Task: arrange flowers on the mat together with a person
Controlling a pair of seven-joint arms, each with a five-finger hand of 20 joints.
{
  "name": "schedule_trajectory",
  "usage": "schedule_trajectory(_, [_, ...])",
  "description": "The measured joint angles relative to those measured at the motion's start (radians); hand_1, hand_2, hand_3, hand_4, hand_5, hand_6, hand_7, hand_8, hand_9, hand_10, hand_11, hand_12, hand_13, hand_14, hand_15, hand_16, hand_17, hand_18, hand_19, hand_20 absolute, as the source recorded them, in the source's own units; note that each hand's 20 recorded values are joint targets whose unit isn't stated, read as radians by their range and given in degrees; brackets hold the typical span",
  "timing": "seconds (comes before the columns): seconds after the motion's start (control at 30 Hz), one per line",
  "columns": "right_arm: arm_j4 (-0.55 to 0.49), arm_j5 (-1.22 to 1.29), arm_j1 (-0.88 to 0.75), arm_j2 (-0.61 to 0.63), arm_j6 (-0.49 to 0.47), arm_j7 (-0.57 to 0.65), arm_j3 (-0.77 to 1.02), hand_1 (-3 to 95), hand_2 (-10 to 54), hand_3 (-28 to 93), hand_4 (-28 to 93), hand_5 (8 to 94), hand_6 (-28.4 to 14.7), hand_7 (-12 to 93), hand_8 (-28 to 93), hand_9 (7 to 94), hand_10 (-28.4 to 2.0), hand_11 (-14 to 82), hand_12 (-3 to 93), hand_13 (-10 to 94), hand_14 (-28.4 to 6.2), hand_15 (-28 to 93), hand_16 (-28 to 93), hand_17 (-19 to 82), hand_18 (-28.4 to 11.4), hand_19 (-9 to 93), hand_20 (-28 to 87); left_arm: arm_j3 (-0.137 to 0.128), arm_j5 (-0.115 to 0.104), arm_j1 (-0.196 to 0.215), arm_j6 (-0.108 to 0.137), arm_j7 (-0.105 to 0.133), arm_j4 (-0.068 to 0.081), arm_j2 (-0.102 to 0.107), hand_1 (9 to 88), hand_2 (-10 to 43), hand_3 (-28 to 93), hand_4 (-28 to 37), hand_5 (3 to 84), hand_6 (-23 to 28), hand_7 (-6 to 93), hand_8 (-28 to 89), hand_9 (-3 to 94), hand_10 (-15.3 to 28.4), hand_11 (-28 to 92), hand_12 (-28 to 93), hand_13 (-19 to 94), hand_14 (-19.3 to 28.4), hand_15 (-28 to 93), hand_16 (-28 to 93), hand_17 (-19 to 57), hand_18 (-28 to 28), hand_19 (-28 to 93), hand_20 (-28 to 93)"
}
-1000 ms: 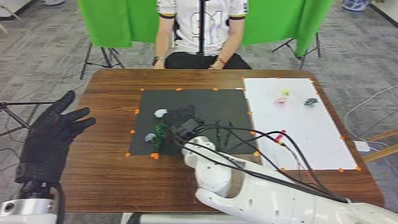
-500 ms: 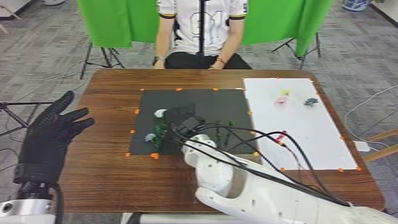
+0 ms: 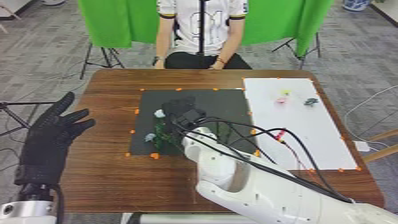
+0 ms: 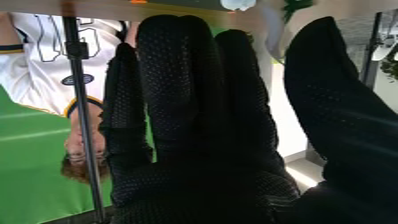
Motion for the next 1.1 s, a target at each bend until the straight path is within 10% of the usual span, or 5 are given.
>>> schedule_trajectory(0.5, [0.032, 0.006, 0.016, 0.000, 0.090, -0.010, -0.060, 60.7, -7.8, 58, -28, 81.6, 2.4, 20, 2, 83.3, -8.2, 10.5, 31.1, 71, -6.0, 55, 22, 28, -19.1, 84, 4, 0.013, 0.001, -0.009, 0.000, 0.000, 0.001, -0.003, 21.2, 2.1, 80, -28.3, 30.5, 4.4, 15.3, -11, 33.3, 18.8, 26, 12, 24, 27.2, 56, -9, -8.9, 23.2, 49, 22])
schedule_trajectory(1.1, [0.031, 0.016, 0.007, -0.001, 0.085, -0.026, -0.040, 47.7, -3.9, 70, -28, 72.3, 0.8, 14, -2, 74.6, -12.7, 20.7, 16.2, 70, -8.7, 56, 17, 27, -21.0, 84, 5, 0.014, 0.001, -0.015, 0.000, -0.005, 0.002, -0.004, 21.2, 2.3, 79, -28.3, 30.7, 4.5, 15.3, -11, 33.3, 18.9, 26, 12, 24, 27.2, 56, -9, -8.9, 23.1, 49, 22])
